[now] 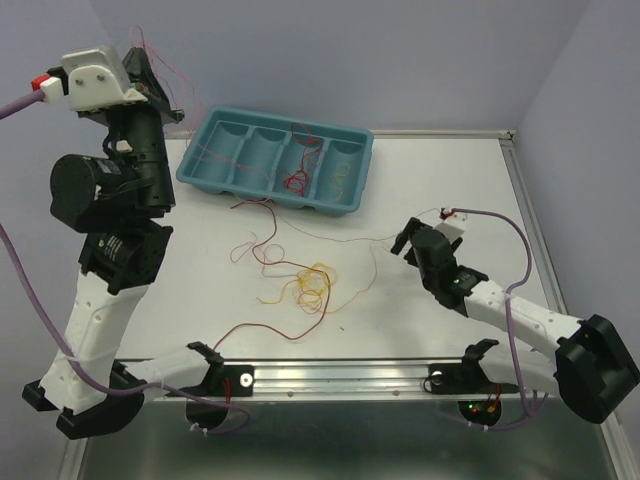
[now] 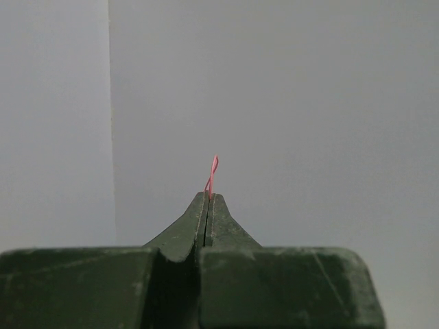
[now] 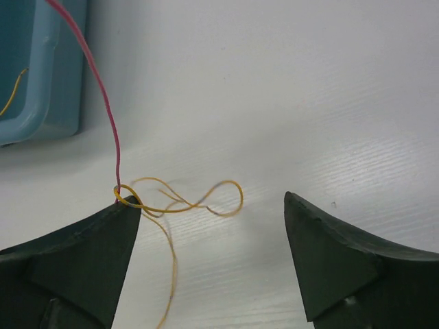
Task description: Untangle the cables
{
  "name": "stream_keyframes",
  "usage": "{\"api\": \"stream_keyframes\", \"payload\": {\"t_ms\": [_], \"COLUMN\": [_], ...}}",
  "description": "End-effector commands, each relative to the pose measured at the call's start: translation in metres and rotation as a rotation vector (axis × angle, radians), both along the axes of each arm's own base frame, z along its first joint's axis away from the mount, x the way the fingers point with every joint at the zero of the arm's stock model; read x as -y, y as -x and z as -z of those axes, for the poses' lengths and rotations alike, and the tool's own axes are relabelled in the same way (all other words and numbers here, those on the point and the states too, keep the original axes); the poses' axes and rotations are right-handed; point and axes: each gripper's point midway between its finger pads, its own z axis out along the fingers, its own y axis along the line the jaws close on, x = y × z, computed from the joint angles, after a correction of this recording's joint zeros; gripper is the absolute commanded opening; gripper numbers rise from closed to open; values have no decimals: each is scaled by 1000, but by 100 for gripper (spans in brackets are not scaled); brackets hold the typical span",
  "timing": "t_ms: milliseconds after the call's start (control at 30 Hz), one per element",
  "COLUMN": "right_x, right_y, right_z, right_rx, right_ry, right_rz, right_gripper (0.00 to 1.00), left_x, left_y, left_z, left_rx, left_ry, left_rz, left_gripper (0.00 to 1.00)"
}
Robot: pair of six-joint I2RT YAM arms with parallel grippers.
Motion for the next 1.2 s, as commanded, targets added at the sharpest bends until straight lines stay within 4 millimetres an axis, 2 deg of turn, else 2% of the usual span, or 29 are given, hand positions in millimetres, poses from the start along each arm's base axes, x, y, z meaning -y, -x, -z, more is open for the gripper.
{"api": "stream_keyframes", "payload": {"t_ms": [0, 100, 267, 333, 500, 600, 667, 700, 767, 833, 867, 900, 933, 1067, 1100, 1167], "right_x": [11, 15, 16, 14, 4, -5, -4, -7, -11, -17, -30, -36, -54, -81, -83, -87], "right_y": [5, 7, 9, 9, 8, 8, 8, 8, 8, 9, 9, 13, 17, 25, 24, 20], "right_z": [-4, -8, -7, -5, -8, -10, -8, -9, -11, -13, -23, -19, -32, -37, -28, -22], "right_rx": [35, 54, 55, 48, 48, 62, 60, 58, 61, 77, 117, 126, 182, 203, 173, 141], "right_ry": [-20, -30, -35, -36, -48, -58, -54, -59, -64, -79, -101, -109, -148, -164, -153, -149], "right_rz": [47, 61, 59, 52, -7, -64, -58, -69, -99, -137, -210, -261, -373, -540, -543, -546], "right_gripper": [92, 95, 95, 93, 90, 76, 58, 53, 66, 86, 90, 96, 98, 97, 90, 86], "left_x": [-9, -14, -37, -48, -50, -58, -64, -67, -70, -73, -75, -79, -83, -93, -94, -93], "left_y": [0, 3, 10, 18, 39, 52, 57, 60, 64, 71, 73, 78, 83, 96, 96, 98], "left_z": [-11, -16, -25, -31, -45, -55, -62, -64, -65, -67, -68, -70, -73, -83, -84, -86], "left_rx": [33, 46, 55, 84, 159, 191, 203, 212, 223, 244, 251, 265, 280, 321, 324, 333], "left_ry": [30, 55, 107, 143, 165, 180, 199, 197, 204, 212, 216, 233, 245, 281, 285, 288], "left_rz": [-50, -62, -184, -211, -138, -138, -156, -168, -167, -162, -167, -172, -178, -187, -188, -177], "left_gripper": [0, 0, 0, 0, 0, 0, 0, 0, 0, 0, 0, 0, 0, 0, 0, 0]}}
